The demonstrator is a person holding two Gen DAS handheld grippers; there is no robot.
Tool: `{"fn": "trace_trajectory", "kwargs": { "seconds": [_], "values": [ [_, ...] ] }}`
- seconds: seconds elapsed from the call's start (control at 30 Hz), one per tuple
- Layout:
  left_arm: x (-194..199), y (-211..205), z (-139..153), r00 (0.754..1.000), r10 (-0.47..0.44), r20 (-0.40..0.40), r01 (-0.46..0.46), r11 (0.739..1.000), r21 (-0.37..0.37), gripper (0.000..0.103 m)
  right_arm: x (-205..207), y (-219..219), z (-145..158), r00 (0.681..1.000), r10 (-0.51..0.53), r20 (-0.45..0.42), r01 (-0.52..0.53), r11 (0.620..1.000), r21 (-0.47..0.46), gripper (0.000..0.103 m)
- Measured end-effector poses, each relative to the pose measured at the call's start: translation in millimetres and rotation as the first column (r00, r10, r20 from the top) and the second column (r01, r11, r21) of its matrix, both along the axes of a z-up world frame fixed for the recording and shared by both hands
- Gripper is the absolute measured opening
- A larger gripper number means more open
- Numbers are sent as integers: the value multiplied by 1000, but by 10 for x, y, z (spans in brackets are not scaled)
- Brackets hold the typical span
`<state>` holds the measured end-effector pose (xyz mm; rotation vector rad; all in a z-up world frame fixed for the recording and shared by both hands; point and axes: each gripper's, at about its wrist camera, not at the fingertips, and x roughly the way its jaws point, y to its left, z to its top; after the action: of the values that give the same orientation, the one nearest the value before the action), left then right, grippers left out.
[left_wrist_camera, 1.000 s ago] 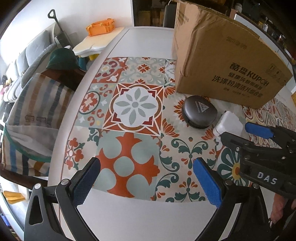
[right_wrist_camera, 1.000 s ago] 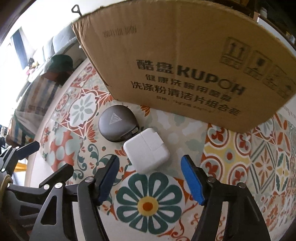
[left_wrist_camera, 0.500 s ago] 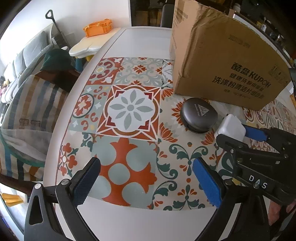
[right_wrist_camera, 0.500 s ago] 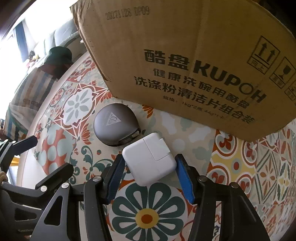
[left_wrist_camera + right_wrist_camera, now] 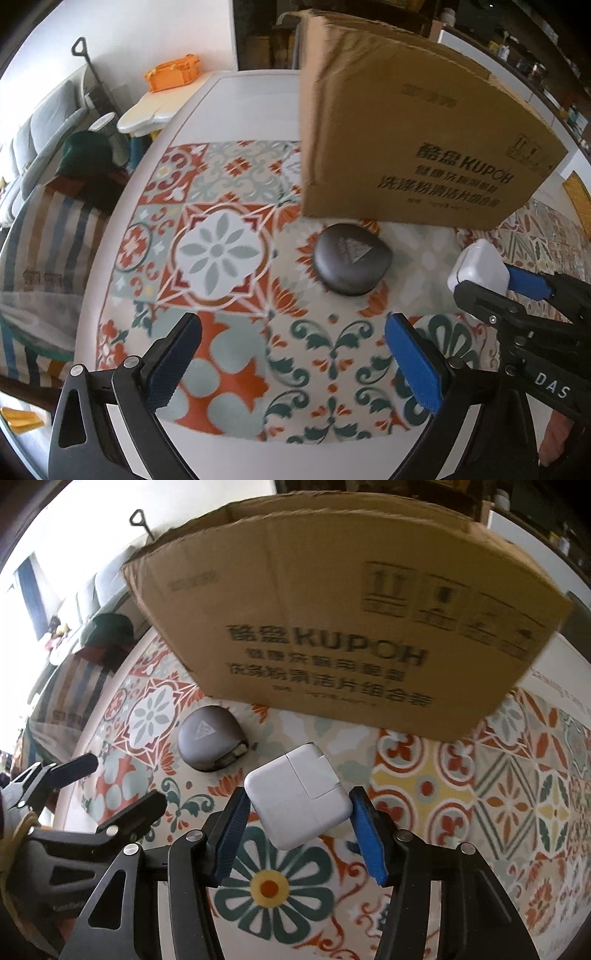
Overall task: Organize rigid objects
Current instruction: 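Grasp the dark grey round device with the left tool while the right tool lifts the adapter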
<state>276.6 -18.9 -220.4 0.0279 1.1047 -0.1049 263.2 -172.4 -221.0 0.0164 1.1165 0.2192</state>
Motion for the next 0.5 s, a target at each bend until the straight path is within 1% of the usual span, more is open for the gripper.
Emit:
{"fn": "trace_trajectory", "kwargs": {
  "seconds": [0.2, 0.27, 0.4, 0.47, 0.5],
  "values": [
    [144, -218, -23, 998, -51, 24, 52, 999, -16, 98, -11, -292, 46, 997, -71, -3, 71, 997, 2, 55],
    [216, -263, -60, 998, -58, 24, 59, 998, -28, 91, -1, -356, 31, 996, -86, -10, 86, 996, 4, 55],
    [330, -340, -149, 998, -66, 13, 66, 997, -26, 84, 28, -499, -7, 994, -108, -23, 109, 994, 13, 55],
    [358, -376, -173, 997, -70, 18, 70, 997, -14, 80, 50, -536, -23, 994, -109, -26, 109, 994, 15, 55],
    [379, -400, -188, 997, -73, 15, 73, 997, -7, 79, 54, -556, -18, 994, -109, -26, 109, 994, 15, 55]
  ]
}}
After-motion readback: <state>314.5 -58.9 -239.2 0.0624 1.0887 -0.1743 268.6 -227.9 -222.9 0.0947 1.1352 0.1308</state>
